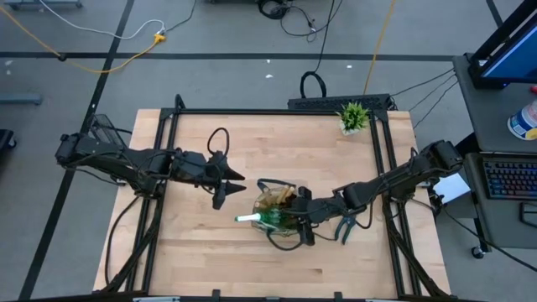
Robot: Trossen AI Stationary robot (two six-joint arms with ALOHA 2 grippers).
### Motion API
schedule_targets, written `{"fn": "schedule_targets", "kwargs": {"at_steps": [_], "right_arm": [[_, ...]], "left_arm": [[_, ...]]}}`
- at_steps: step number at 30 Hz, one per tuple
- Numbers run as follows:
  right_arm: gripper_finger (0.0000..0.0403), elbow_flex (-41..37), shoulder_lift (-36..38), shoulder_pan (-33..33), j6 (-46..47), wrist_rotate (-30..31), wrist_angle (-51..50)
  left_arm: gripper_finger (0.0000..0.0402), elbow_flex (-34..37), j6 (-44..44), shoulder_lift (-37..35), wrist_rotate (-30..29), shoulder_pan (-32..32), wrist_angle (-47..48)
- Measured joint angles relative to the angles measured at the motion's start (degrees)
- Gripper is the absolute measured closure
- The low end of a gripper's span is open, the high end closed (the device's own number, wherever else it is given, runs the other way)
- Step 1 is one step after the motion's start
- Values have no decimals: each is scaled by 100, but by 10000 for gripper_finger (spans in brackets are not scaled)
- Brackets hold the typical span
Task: Pick & Place Garden tools in Gardening bag
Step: Put the shear scissors into the gardening bag
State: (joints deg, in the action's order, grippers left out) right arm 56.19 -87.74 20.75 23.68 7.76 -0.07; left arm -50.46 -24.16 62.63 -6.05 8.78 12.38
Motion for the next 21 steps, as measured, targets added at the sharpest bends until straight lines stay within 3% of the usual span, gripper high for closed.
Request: {"fn": "schedule_targets", "kwargs": {"at_steps": [21], "right_arm": [[211, 40, 191, -60, -507, 740, 240]], "left_arm": [[227, 0, 69, 0, -4, 2, 0]]}}
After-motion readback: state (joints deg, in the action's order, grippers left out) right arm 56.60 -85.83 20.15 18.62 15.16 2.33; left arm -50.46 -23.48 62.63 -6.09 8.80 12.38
